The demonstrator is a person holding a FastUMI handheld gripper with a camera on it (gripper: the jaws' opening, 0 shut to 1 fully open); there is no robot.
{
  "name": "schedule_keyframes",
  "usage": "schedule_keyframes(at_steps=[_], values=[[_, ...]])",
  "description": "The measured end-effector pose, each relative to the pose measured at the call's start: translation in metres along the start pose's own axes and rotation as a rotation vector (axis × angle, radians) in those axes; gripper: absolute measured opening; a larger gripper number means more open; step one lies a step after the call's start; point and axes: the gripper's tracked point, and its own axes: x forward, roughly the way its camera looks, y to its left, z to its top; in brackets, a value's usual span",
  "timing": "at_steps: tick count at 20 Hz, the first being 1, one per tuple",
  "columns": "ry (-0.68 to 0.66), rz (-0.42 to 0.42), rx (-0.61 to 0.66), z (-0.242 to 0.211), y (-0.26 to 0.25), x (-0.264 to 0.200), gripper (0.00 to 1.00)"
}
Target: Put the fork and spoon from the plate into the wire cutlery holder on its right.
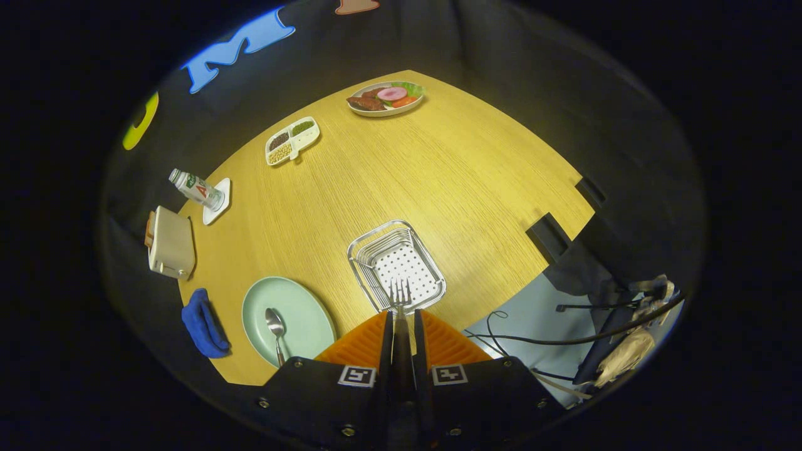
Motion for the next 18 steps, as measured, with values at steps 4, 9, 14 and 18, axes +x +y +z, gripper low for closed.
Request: schedule_keyframes(at_steps=[4, 9, 14, 18], values=[[-0.021, 0.021, 0.031, 0.002, 0.004, -0.011, 0.32], [-0.074, 0.048, 0.058, 0.009, 0.015, -0.030, 0.36], [-0.141, 0.125, 0.012, 0.023, 0.059, -0.054, 0.36], [-0.126, 0.171, -0.059, 0.016, 0.096, -0.051, 0.36]])
